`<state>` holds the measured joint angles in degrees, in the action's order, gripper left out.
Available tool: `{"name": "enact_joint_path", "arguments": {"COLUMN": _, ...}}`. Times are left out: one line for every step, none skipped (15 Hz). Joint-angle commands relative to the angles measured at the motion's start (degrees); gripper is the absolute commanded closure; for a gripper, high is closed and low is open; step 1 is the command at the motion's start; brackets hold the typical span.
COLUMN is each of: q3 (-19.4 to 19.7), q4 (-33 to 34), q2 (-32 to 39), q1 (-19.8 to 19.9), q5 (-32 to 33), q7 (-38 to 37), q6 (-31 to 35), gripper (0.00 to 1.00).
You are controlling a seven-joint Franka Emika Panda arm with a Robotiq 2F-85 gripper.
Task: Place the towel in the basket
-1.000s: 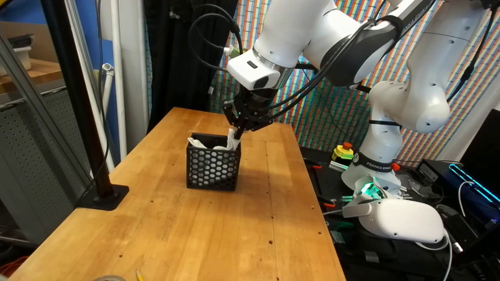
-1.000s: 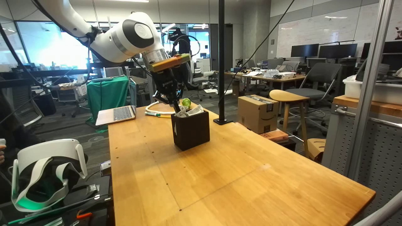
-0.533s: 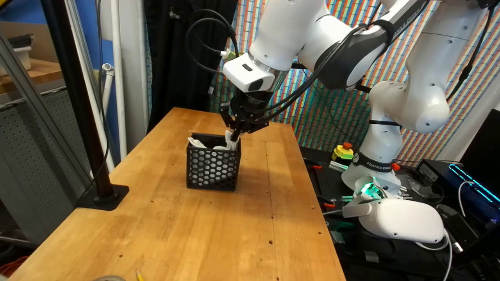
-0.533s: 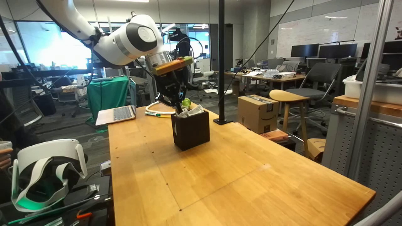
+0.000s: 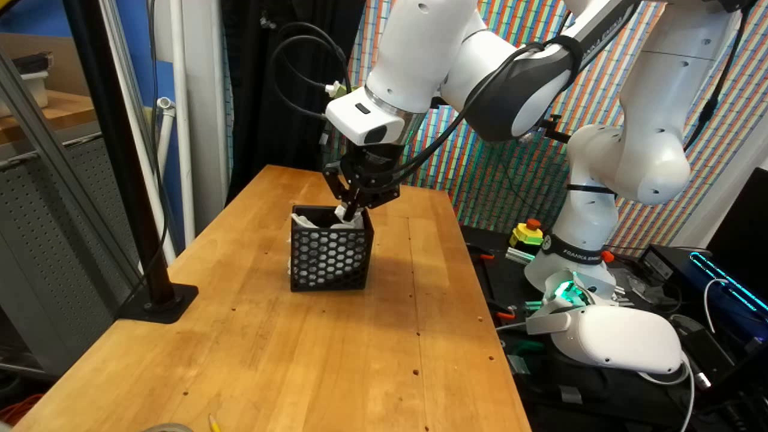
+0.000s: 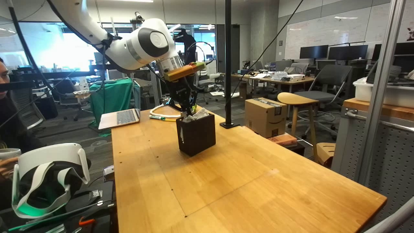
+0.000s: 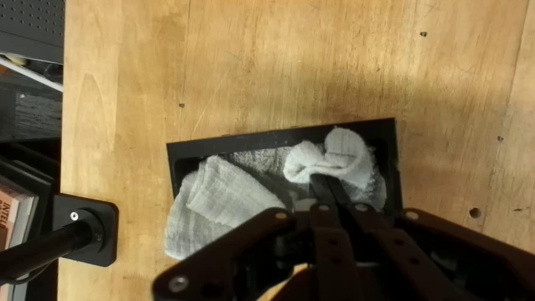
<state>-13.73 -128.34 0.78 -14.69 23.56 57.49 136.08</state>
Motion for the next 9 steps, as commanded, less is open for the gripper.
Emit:
{"name": "enact_joint_path", "arguments": {"q3": 0.2, "q4": 3.0, "q2": 2.5, "q1": 0.8, "q5": -1.9, "q7": 3.1, "q6": 0.1, "gripper": 0.95}}
{"name": "enact_joint_path", "arguments": {"q3": 0.2, "q4": 3.4, "q2": 3.0, "q1": 1.0, "q5": -2.2, "q7": 3.5, "q6": 0.0, "gripper": 0.95}}
{"name": "enact_joint_path", "arguments": {"q3": 0.2, "q4": 4.0, "q2": 3.5, "q1": 1.1, "q5": -2.6, "q7": 4.0, "q6": -0.2, "gripper": 0.95}}
{"name": "enact_joint_path", "arguments": {"q3": 0.2, "q4": 4.6, "q2": 4.2, "q1": 1.3, "q5": -3.0, "q7": 4.5, "q6": -0.4, "gripper": 0.95}}
{"name": "enact_joint_path", "arguments": {"q3": 0.2, "q4": 5.1, "q2": 4.7, "q1": 1.4, "q5": -3.4, "q7": 5.0, "q6": -0.6, "gripper": 0.95}}
{"name": "enact_joint_path", "arguments": {"q3": 0.1, "q4": 5.7, "q2": 5.4, "q1": 1.5, "q5": -4.1, "q7": 5.6, "q6": -0.8, "gripper": 0.95}}
{"name": "enact_joint_path", "arguments": {"q3": 0.0, "q4": 6.3, "q2": 6.0, "q1": 1.7, "q5": -4.8, "q7": 6.2, "q6": -1.0, "gripper": 0.95}}
{"name": "enact_joint_path", "arguments": {"q3": 0.0, "q4": 6.8, "q2": 6.8, "q1": 1.8, "q5": -5.3, "q7": 6.9, "q6": -1.1, "gripper": 0.95}}
{"name": "enact_joint_path", "arguments": {"q3": -0.1, "q4": 7.4, "q2": 7.6, "q1": 1.9, "q5": -6.1, "q7": 7.9, "q6": -1.1, "gripper": 0.95}}
